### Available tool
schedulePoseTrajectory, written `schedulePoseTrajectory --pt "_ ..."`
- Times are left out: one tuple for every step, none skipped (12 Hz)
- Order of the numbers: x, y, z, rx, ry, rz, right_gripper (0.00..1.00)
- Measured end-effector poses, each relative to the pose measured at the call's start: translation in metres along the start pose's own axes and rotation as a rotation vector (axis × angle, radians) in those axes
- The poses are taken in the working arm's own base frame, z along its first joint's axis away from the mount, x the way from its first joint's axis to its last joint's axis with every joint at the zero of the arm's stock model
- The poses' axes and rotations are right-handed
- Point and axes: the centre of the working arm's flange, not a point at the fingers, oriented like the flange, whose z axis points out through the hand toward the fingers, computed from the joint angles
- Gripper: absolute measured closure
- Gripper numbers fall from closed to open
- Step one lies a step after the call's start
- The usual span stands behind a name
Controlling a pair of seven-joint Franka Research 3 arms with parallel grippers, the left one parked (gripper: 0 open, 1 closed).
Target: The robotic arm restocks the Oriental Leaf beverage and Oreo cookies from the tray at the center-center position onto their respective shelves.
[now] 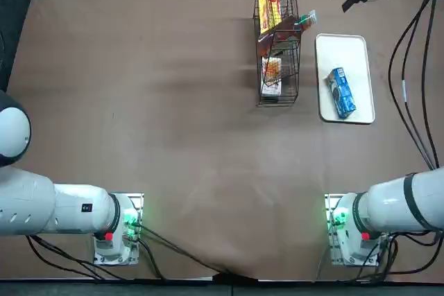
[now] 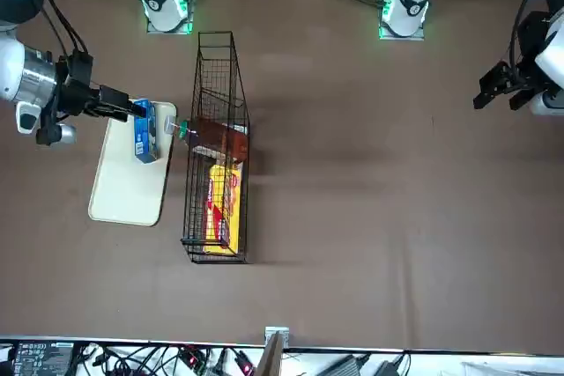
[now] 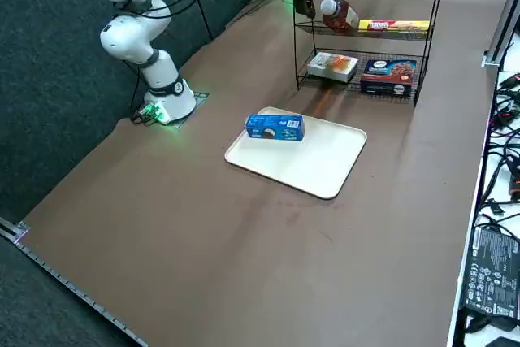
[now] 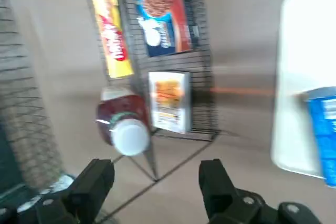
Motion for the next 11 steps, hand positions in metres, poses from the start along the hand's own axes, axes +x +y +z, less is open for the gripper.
schedulePoseTrajectory --pt "0.0 0.004 0.0 -0.04 -0.003 -0.004 0.0" --pt "-0.001 0.009 0.0 -0.081 -0.007 -0.007 0.0" --pt "-0.001 0.014 0.0 -0.126 -0.011 -0.011 0.0" --pt "0.0 0.026 0.004 -0.223 -0.025 -0.017 0.0" --pt "0.001 0.033 0.008 -0.266 -0.037 -0.019 0.0" --pt "0.002 0.04 0.015 -0.307 -0.054 -0.023 0.0" --pt "0.003 0.048 0.022 -0.349 -0.07 -0.027 0.0" --pt "0.003 0.056 0.031 -0.39 -0.085 -0.032 0.0" --pt "0.004 0.063 0.041 -0.426 -0.095 -0.042 0.0" --pt "0.003 0.07 0.051 -0.454 -0.103 -0.055 0.0" --pt "0.003 0.076 0.061 -0.473 -0.105 -0.065 0.0"
